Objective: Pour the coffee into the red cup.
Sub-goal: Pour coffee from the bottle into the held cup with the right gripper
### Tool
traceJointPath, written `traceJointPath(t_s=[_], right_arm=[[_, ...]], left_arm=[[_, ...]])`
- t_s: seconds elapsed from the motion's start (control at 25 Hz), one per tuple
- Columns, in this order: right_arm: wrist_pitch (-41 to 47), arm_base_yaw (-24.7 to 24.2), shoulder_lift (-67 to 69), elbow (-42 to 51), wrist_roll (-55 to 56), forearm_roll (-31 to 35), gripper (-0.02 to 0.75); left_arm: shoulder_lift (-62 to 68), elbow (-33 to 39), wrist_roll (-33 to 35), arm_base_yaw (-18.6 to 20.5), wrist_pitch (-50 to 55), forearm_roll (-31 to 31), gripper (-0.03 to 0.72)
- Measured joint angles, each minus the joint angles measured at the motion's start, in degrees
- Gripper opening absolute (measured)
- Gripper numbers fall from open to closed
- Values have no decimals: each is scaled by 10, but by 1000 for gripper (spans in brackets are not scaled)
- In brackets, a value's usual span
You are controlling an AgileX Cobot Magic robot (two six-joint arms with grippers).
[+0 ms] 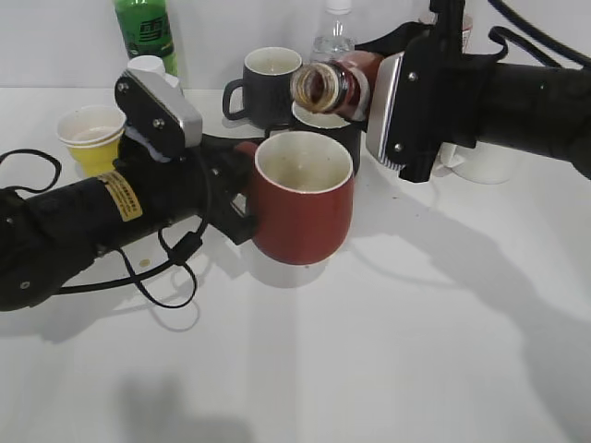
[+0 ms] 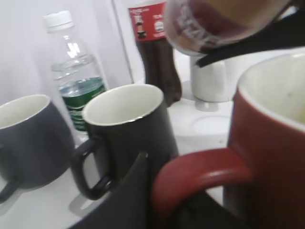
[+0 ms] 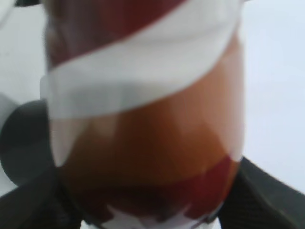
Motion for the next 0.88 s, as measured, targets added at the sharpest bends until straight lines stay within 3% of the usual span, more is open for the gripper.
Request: traceJointPath(t_s=[0.88], right_arm=[[0, 0, 0, 0, -147, 0, 514]], left_arm=[[-7, 23, 0, 0, -10, 28, 57]])
